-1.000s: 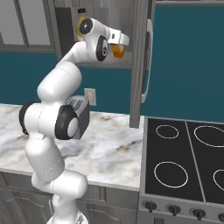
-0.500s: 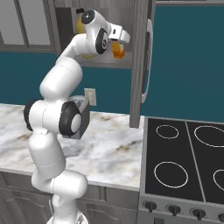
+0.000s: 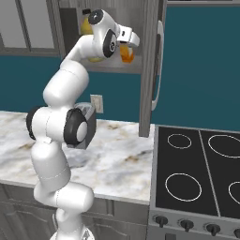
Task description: Sort all alcoholic drinks to one cabinet, and non-alcoholic drinks to the other.
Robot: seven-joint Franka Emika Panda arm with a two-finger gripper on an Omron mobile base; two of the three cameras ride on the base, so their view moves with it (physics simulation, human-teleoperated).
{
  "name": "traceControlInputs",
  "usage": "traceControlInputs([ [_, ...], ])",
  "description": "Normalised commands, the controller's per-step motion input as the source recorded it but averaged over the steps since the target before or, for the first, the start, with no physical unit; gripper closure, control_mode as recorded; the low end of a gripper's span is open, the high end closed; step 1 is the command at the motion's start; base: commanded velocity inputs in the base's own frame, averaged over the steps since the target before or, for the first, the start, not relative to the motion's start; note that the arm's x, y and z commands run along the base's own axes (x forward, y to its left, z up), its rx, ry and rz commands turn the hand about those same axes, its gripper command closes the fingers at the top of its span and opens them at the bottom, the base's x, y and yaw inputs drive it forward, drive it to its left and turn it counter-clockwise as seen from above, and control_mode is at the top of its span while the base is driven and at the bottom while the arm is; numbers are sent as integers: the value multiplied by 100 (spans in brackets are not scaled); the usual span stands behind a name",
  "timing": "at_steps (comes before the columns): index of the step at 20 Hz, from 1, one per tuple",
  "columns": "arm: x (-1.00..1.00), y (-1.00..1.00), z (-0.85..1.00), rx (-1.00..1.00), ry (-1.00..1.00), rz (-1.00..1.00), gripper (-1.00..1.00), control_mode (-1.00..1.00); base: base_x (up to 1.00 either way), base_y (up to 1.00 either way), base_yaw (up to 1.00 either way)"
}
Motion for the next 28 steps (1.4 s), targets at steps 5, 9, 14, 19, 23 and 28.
traceControlInputs([
  [5, 16, -4, -20, 0, 0, 0, -100, -100, 0, 0, 0],
  [9, 13, -3, -1, 0, 0, 0, -100, -100, 0, 0, 0],
  [14, 4, -1, 0, 0, -2, 0, -100, -100, 0, 0, 0],
  [19, -8, 0, 0, 0, -6, 0, -100, -100, 0, 0, 0],
  [23, -67, 0, 0, 0, -5, 0, -100, -100, 0, 0, 0],
  [28, -84, 0, -18, 0, 0, 0, -100, -100, 0, 0, 0],
])
